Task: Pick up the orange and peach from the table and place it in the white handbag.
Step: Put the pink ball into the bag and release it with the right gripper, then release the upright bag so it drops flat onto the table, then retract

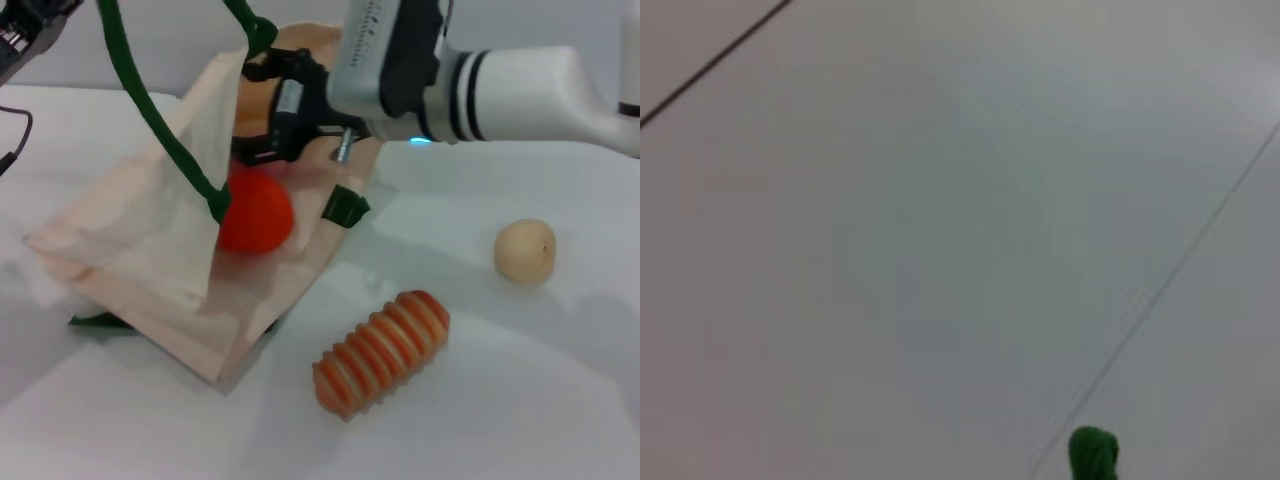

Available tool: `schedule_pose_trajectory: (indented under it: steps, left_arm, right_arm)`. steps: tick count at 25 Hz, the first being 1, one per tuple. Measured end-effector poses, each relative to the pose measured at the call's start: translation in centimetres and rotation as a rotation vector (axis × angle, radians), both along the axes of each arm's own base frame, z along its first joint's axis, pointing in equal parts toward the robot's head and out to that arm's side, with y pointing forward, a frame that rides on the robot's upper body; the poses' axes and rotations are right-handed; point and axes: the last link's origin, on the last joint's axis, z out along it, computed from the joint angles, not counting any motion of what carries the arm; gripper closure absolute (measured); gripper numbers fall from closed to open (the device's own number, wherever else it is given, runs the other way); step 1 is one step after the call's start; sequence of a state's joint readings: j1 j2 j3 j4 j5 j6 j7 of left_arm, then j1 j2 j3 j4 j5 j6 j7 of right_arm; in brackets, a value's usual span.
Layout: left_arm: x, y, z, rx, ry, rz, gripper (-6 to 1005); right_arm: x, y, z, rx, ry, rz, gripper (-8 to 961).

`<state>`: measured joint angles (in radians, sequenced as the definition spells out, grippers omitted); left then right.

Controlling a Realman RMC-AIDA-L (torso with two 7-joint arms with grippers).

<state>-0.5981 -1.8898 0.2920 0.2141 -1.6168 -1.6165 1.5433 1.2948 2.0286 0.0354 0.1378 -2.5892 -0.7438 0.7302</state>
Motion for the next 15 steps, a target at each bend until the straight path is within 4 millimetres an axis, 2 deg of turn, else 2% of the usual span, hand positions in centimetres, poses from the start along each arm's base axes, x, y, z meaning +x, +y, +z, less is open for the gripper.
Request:
schedule_pose_trajectory:
  steps: [3,8,12,14,15]
  left_arm:
    - [-0.4,0.1,-0.1,-0.001,0.009,0.027,869]
    - [-1.0,0.3,-0.1,0.005,0.020,0.062,763]
    - [-1.5,0.6,-0.3,0.011,0.038,0.103,679]
    - [-1.7,0.7,-0.4,0.015,0.046,0.119,573]
    - [-1.9,0.8,-0.5,0.020,0.054,0.132,520]
  right_arm:
    - [1.1,0.0,0.2,0.003,-0.031,-0.002,59]
    - [3.2,0.5,0.9,0.027,-0.051,-0.062,59]
    - [6.7,1.7,3.0,0.100,-0.044,-0.183,59]
    - [8.8,2.1,4.3,0.140,-0.039,-0.258,59]
    - [10.7,2.5,5.7,0.184,-0.024,-0.327,59]
